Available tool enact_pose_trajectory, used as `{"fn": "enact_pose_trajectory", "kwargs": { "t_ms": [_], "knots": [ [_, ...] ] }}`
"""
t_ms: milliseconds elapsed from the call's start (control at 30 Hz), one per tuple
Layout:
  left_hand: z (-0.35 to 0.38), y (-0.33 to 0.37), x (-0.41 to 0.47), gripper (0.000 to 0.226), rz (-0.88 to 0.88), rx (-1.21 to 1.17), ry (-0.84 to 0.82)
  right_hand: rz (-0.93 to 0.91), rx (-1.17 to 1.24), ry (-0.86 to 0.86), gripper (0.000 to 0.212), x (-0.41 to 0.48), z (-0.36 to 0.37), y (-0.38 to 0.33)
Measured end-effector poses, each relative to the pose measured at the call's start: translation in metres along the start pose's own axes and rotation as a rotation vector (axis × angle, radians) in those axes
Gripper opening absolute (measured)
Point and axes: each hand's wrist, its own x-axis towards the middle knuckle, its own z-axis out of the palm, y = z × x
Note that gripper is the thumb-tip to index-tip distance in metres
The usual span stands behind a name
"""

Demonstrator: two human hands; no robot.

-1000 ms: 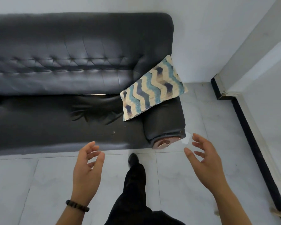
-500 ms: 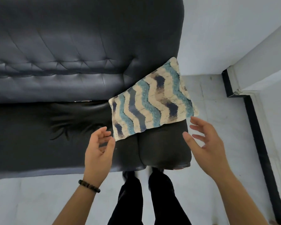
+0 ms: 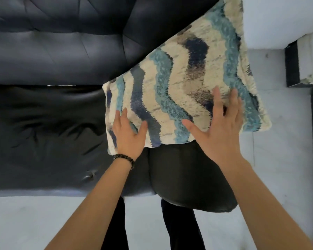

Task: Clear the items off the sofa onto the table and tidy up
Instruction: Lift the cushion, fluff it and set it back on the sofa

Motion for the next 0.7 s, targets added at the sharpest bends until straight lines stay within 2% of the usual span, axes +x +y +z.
{"fn": "enact_pose_trajectory", "kwargs": {
  "t_ms": [100,200,300,367,567,700],
  "knots": [
    [0.021,-0.018,0.032,0.086,-0.064,-0.054,-0.02,0.078,-0.117,0.079,0.111,0.012,0.028,-0.001],
    [0.024,-0.024,0.049,0.065,-0.079,-0.005,0.06,0.132,-0.099,0.106,0.108,0.02,0.036,-0.013],
    [0.001,-0.021,0.058,0.031,-0.089,0.007,0.045,0.149,0.122,0.085,0.085,0.018,0.03,-0.039],
    [-0.027,-0.019,0.056,0.021,-0.061,-0.088,0.076,0.182,0.308,0.09,0.073,0.011,0.021,-0.061],
    [-0.133,-0.03,0.028,0.01,0.116,-0.214,0.326,0.193,0.659,0.141,0.062,-0.019,0.021,-0.135],
    [-0.185,-0.053,0.048,0.014,0.277,-0.154,0.536,0.141,0.82,0.196,0.057,-0.022,0.071,-0.185]
  ]
}}
